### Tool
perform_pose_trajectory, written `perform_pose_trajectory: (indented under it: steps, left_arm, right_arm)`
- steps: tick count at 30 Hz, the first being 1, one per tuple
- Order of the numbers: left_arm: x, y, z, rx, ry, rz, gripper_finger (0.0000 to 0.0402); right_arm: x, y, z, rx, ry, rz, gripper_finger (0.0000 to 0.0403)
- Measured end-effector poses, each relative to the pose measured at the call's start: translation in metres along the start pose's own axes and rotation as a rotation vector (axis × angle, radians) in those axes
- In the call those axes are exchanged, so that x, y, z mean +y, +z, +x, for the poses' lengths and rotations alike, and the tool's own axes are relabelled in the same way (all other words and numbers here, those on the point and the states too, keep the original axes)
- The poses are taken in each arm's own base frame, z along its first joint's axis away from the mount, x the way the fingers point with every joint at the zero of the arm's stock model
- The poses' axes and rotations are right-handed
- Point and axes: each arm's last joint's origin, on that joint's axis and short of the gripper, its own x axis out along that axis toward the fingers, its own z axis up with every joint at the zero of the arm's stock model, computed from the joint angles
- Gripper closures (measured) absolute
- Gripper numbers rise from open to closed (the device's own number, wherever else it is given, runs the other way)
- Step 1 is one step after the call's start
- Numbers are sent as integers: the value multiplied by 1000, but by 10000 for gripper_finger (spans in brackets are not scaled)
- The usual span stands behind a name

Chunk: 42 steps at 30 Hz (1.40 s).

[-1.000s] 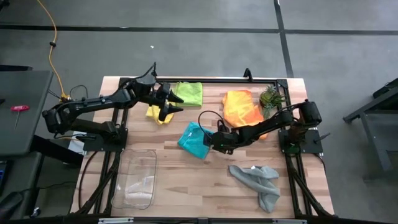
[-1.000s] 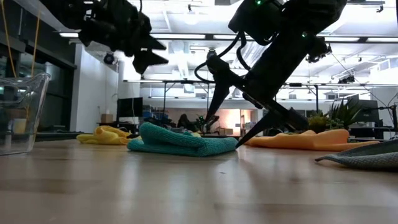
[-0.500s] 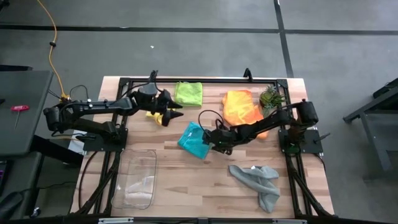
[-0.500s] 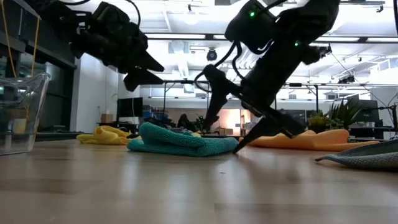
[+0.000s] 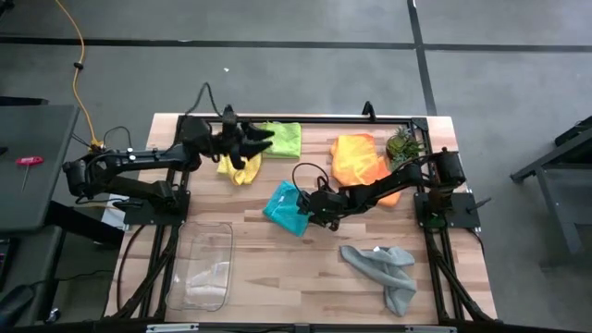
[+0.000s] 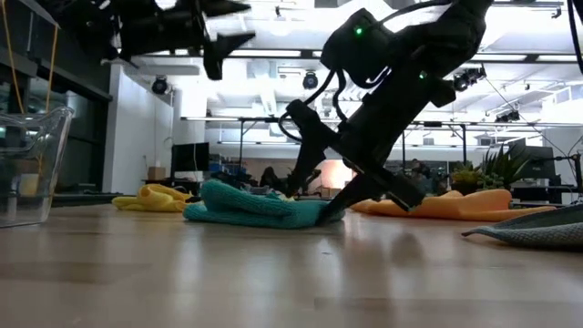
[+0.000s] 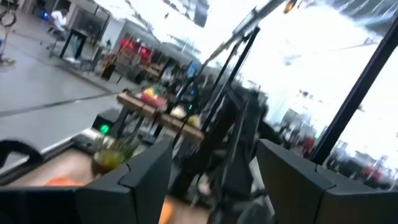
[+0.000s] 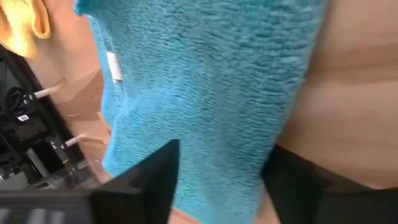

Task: Fold microfiber towels
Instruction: Stack the blue microfiber towel on the green microfiber towel

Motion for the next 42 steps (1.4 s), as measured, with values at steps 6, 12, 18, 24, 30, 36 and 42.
perform_pose_trajectory:
  steps: [6, 12, 18, 24, 30, 36, 42]
  left_arm:
    - [-17, 25, -7, -89, -43, 35, 177]
    - [-32, 46, -24, -176, -70, 94, 177]
    - [-42, 55, -33, -229, -77, 120, 177]
    - [-44, 55, -33, -282, -21, 95, 177]
    - [-48, 53, -30, -310, 3, 79, 177]
    - [-53, 50, -28, -323, 12, 61, 177]
    - [-55, 49, -27, -334, 24, 60, 177]
  right_arm:
    - [-3, 7, -1, 0, -51, -236, 375]
    - [10, 31, -14, 70, -80, -533, 399]
    - [43, 75, -27, 197, -141, -894, 401]
    - [97, 111, -52, 264, -167, -1337, 402]
    - [138, 134, -61, 300, -146, -1737, 402]
    - [168, 136, -48, 371, -98, -2079, 402]
    - [193, 121, -31, 503, -35, -2352, 403]
